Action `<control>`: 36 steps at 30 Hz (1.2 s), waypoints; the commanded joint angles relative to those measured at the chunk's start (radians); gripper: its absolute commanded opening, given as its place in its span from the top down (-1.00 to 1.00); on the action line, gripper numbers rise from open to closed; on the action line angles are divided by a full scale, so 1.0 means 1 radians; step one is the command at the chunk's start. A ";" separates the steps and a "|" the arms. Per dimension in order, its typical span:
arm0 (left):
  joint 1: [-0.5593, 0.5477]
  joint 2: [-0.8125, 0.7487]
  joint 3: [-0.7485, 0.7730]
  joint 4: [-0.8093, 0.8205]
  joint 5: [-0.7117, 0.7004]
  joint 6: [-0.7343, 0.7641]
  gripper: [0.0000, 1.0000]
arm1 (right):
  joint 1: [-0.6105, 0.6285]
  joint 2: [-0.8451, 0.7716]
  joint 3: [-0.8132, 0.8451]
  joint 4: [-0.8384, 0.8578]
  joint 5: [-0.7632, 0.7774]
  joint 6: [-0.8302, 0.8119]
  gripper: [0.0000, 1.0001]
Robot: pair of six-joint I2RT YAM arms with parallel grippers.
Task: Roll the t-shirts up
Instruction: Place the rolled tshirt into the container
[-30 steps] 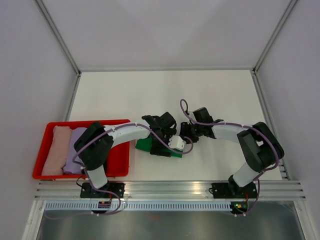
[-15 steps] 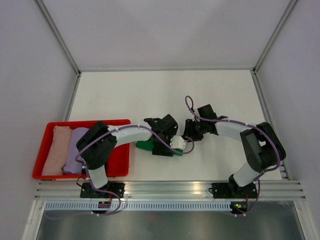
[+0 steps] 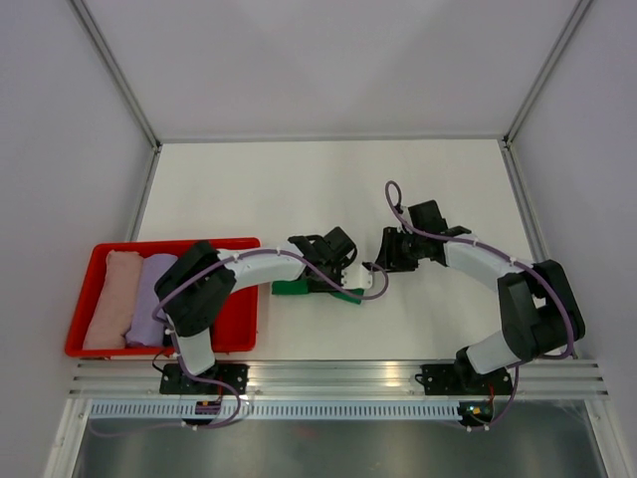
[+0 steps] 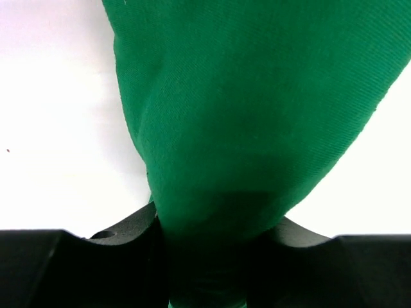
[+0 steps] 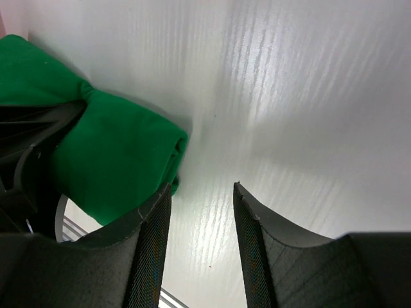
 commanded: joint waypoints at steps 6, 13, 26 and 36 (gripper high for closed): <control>0.068 0.086 0.169 -0.185 0.036 -0.315 0.44 | -0.023 -0.014 0.043 -0.017 0.031 -0.025 0.00; 0.213 0.049 0.257 -0.243 0.156 -0.509 0.47 | -0.039 -0.011 0.052 -0.029 0.032 -0.045 -0.01; 0.429 -0.185 0.343 -0.306 0.194 -0.663 0.47 | -0.046 0.050 0.104 -0.010 0.014 -0.036 0.00; 0.762 -0.423 0.212 -0.528 -0.008 -0.771 0.44 | -0.046 0.094 0.139 0.013 0.003 -0.013 0.00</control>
